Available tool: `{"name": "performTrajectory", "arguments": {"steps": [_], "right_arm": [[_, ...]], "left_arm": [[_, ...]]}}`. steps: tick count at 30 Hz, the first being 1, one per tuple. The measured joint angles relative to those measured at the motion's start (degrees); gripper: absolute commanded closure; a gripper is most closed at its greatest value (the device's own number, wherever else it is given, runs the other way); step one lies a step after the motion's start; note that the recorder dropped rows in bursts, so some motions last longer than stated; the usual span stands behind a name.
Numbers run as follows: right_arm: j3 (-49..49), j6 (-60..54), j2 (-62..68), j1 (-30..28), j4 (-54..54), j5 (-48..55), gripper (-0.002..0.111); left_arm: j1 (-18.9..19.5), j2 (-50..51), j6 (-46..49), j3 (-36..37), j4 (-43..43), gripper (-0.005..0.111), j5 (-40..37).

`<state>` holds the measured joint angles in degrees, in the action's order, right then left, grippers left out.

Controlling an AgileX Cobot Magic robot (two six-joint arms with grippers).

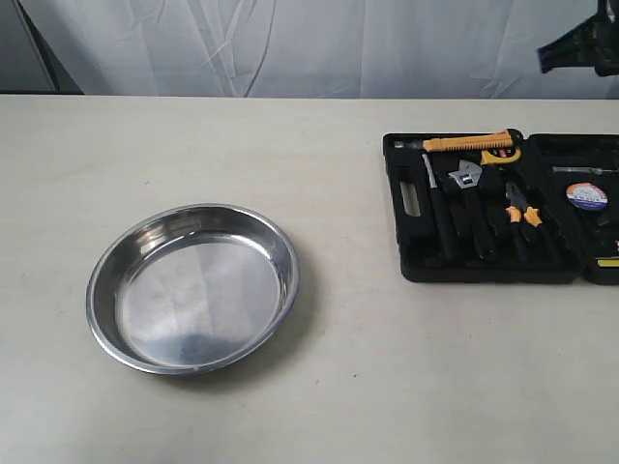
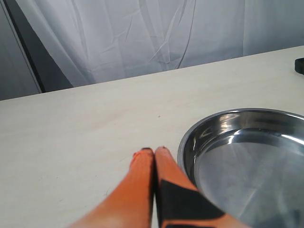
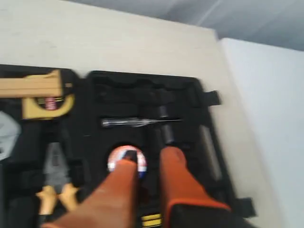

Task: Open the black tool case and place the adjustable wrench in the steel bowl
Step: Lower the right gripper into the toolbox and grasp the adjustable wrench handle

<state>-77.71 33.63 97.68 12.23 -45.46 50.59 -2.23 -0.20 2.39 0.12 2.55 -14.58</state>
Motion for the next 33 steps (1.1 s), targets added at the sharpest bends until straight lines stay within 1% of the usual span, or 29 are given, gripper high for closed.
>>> {"name": "performTrajectory", "arguments": {"steps": [2,4,7,8,9,10,12,13,15,17,18,22,26,28,30,31,33], "right_arm": [[-0.1,-9.6,2.9,0.0,14.6,-7.6,0.106],[-0.1,-15.7,7.2,0.0,21.9,-14.3,0.106],[-0.1,-20.8,11.8,0.0,28.9,-22.2,0.109],[-0.1,-27.3,13.4,0.0,34.2,-24.1,0.109],[-0.1,-33.0,14.1,0.0,38.2,-23.9,0.109],[-0.1,-45.8,15.1,0.0,46.3,-21.2,0.109],[-0.1,-59.3,15.8,0.0,53.5,-14.9,0.109],[-0.1,-63.6,16.1,0.0,55.3,-10.8,0.109],[-0.1,-66.4,16.4,0.0,55.4,-3.2,0.109],[-0.3,-62.9,16.5,0.0,51.8,1.0,0.109],[-0.5,-58.2,16.5,0.0,48.4,2.3,0.109],[-1.0,-31.4,16.5,0.0,27.0,4.0,0.109],[-1.1,-9.1,16.5,0.0,9.1,2.6,0.109],[-1.1,-3.7,16.5,-0.1,5.0,-0.6,0.109],[-1.1,-2.0,16.5,-0.1,4.0,-5.9,0.109],[-1.1,-3.4,16.5,-0.1,5.3,-9.3,0.109],[-1.1,-11.7,16.5,-0.1,12.1,-15.0,0.109]], "left_arm": [[0.0,0.0,0.0,0.0,0.0,0.106,0.0],[0.0,0.0,0.0,0.0,0.0,0.106,0.0],[0.0,0.0,0.0,0.0,0.0,0.106,0.0],[0.0,0.0,0.0,0.0,0.0,0.106,0.0],[0.0,0.0,0.0,0.0,0.0,0.106,0.0],[0.0,0.0,0.0,0.0,0.0,0.106,0.0],[0.0,0.0,0.0,0.0,0.0,0.106,0.0],[0.0,0.0,0.0,0.0,0.0,0.106,0.0],[0.0,0.0,0.0,0.0,0.0,0.106,0.0],[0.0,0.0,0.0,0.0,0.0,0.106,0.0],[0.0,0.0,0.0,0.0,0.0,0.106,0.0],[0.0,0.0,0.0,0.0,0.0,0.106,0.0],[0.0,0.0,0.0,0.0,0.0,0.106,0.0],[0.0,0.0,0.0,0.0,0.0,0.106,0.0],[0.0,0.0,0.0,0.0,0.0,0.106,0.0],[0.0,0.0,0.0,0.0,0.0,0.106,0.0],[0.0,0.0,0.0,0.0,0.0,0.106,0.0]]}}
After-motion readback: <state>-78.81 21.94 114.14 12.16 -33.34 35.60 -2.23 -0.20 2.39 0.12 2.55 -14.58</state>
